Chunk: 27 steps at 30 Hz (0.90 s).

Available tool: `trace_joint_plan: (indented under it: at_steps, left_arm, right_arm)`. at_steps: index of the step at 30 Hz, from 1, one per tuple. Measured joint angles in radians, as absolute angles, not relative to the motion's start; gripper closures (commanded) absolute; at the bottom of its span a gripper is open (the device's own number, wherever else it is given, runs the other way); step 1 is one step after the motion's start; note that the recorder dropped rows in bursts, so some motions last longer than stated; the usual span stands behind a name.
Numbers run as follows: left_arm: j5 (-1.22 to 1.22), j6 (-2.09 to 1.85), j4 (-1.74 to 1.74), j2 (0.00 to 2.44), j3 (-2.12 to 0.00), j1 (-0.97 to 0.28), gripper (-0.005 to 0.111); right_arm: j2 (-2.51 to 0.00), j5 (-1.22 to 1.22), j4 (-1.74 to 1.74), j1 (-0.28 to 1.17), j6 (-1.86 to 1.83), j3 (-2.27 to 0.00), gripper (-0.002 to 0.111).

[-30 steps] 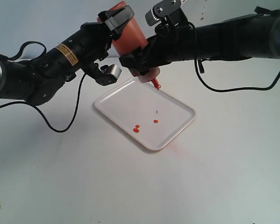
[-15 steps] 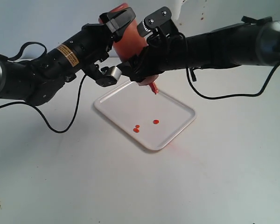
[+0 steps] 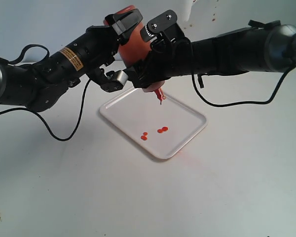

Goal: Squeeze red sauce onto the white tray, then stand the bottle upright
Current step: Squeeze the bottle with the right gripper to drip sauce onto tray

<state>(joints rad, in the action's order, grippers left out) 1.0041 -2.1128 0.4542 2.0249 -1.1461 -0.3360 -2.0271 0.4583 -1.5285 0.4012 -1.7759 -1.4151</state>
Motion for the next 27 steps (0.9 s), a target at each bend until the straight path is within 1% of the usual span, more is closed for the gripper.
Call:
trace_joint_plan:
  at_steps: [14,15,16,18,19,22,23,24,27]
  left_arm:
    - [1.003,-2.113,0.454,2.025,-1.146,-0.336,0.107]
    - [1.003,-2.113,0.454,2.025,-1.146,-0.336,0.107]
    - [1.003,-2.113,0.454,2.025,-1.146,-0.336,0.107]
    - [1.003,-2.113,0.454,2.025,-1.146,-0.336,0.107]
    - [1.003,-2.113,0.454,2.025,-1.146,-0.336,0.107]
    - [1.003,-2.113,0.454,2.025,-1.146,-0.336,0.107]
    - [1.003,-2.113,0.454,2.025,-1.146,-0.336,0.107]
    - [1.003,-2.113,0.454,2.025,-1.146,-0.336,0.107]
    - [1.007,-2.113,0.456,2.025,-1.146,-0.336,0.107]
  right_arm:
    - [-2.027,0.453,-1.529,0.403,-1.776,-1.415,0.108]
    - [-2.027,0.453,-1.529,0.403,-1.776,-1.415,0.107]
    - [-2.027,0.453,-1.529,0.403,-1.776,-1.415,0.102]
    - [-2.027,0.455,-1.525,0.403,-1.776,-1.415,0.088]
    - [-2.027,0.457,-1.524,0.403,-1.776,-1.415,0.075]
    - [-2.027,0.461,-1.522,0.403,-1.776,-1.415,0.024]
    - [-2.027,0.462,-1.522,0.403,-1.776,-1.415,0.009]
    - [-2.027,0.460,-1.520,0.403,-1.778,-1.415,0.003]
    - [-2.027,0.452,-1.515,0.403,-1.802,-1.415,0.003]
